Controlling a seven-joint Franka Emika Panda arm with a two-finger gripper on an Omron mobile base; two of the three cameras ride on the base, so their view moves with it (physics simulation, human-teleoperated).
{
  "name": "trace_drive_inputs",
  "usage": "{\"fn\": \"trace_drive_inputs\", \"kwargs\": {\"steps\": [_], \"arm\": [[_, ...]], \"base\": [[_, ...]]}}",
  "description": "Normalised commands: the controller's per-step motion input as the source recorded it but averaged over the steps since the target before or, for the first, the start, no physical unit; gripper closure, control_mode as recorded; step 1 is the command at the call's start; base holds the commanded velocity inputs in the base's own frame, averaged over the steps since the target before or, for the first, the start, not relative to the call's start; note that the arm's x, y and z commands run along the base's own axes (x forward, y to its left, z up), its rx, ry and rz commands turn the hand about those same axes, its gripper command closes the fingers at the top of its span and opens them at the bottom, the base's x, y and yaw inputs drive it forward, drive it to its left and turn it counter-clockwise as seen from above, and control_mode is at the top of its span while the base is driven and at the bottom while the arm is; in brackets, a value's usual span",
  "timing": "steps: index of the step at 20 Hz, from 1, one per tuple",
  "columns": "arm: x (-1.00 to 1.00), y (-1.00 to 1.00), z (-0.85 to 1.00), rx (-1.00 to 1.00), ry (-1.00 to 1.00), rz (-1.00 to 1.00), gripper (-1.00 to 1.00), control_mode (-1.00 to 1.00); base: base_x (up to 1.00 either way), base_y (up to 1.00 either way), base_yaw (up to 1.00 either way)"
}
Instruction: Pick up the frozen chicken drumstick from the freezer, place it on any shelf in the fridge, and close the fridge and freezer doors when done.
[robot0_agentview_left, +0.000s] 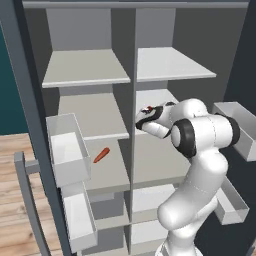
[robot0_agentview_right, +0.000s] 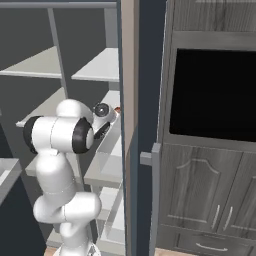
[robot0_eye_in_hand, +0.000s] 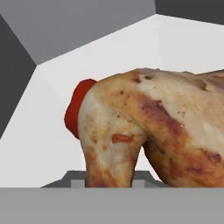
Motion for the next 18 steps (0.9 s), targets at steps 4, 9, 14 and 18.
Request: {"fn": "trace_drive_inputs", "kwargs": {"steps": [4,9,14,18], "arm": [[0.62,0.0,-0.48,0.0,0.0,0.04,1.0,-1.0],[0.18,0.1,-0.43,-0.01,0.0,0.04,-1.0,-1.0],[-0.2,0.16,-0.05,-0.01,-0.1,0.02,-1.0,-1.0],[-0.56,0.16,0.21,0.0,-0.1,0.0,-1.0,-1.0]], "base": [[0.0,0.0,0.0],[0.0,0.0,0.0],[0.0,0.0,0.0],[0.0,0.0,0.0]]}}
